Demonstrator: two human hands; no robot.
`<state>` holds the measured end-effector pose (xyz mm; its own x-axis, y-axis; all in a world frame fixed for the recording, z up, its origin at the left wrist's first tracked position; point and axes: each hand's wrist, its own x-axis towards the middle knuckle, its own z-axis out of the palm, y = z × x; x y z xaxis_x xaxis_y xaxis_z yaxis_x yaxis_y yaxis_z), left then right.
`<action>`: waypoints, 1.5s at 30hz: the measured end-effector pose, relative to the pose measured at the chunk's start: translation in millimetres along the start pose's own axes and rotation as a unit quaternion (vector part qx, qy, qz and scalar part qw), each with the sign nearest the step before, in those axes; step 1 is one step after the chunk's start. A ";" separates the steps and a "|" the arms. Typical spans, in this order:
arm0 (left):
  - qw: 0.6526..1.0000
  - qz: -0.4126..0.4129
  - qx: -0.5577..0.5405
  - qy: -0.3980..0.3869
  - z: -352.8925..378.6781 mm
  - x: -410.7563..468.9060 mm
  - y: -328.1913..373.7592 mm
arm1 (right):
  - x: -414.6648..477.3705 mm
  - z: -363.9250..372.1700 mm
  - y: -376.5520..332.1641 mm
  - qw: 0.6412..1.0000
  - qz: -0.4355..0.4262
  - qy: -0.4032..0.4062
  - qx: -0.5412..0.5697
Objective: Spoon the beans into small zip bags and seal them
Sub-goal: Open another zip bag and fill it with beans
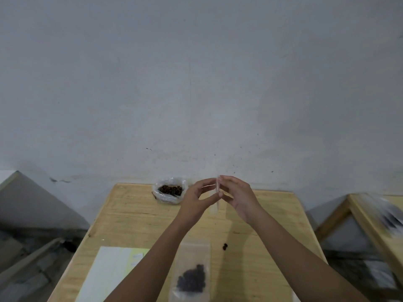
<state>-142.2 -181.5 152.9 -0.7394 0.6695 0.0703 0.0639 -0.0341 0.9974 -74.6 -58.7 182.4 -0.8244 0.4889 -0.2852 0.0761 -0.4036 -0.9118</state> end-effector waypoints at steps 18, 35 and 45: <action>0.999 0.012 0.044 0.022 34.6 -10.7 -3.8 | -19.0 -26.8 -2.7 0.959 -0.129 0.069 -0.241; 0.967 0.051 0.244 0.060 18.0 -4.5 -2.7 | -13.8 -41.3 8.5 0.945 -0.090 0.076 -0.307; 0.963 0.023 0.236 -0.126 20.6 -22.7 -0.2 | -18.4 -24.9 -35.3 0.944 -0.086 0.019 -0.317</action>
<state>-111.6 -181.4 150.7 -0.5463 0.8362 0.0476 0.4340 0.2341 0.8700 -48.2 -34.1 212.5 -0.8356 0.5371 -0.1155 0.2726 0.2228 -0.9360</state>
